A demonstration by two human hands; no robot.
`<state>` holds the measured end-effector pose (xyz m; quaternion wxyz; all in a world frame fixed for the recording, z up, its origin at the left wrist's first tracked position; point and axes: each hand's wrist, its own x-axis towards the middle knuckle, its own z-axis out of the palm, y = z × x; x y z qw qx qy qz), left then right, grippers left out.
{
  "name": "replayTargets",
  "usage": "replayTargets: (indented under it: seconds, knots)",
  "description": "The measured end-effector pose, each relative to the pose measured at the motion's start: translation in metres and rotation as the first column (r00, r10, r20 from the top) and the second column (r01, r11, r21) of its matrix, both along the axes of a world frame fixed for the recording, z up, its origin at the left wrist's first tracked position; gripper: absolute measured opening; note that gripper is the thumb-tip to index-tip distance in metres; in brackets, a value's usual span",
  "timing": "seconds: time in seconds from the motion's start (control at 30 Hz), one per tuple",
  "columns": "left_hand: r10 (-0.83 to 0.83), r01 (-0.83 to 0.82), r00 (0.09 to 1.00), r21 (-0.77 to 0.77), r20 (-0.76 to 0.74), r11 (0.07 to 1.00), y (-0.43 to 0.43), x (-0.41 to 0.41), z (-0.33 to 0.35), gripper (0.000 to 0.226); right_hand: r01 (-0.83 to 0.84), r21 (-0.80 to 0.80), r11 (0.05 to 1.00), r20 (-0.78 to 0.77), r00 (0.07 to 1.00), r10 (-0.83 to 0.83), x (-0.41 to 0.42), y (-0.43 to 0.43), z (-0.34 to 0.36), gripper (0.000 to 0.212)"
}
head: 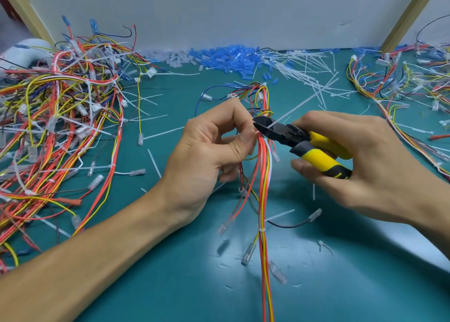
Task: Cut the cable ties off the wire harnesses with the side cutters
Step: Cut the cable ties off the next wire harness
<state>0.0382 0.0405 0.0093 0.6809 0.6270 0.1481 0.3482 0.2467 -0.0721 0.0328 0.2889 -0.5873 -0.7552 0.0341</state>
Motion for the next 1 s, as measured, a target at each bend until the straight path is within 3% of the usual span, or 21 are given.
replayTargets:
  seconds: [0.1,0.23,1.0]
  knots:
    - [-0.007,0.007,1.000,0.004,-0.007,1.000,0.0000,0.0003,0.0004,0.019,-0.003,-0.023,1.000,-0.021,1.000,0.003,0.0001,-0.0006,0.0009,0.023]
    - [-0.013,0.013,1.000,-0.001,-0.016,1.000,0.0006,-0.0003,-0.0004,0.024,0.007,-0.068,0.998,-0.006,1.000,-0.007,-0.0031,0.0003,-0.0017,0.013]
    - [-0.026,0.026,1.000,-0.021,-0.012,0.999,0.0008,0.0016,-0.0029,0.022,-0.015,-0.172,0.985,-0.069,0.998,0.003,-0.0071,-0.0042,0.0062,0.035]
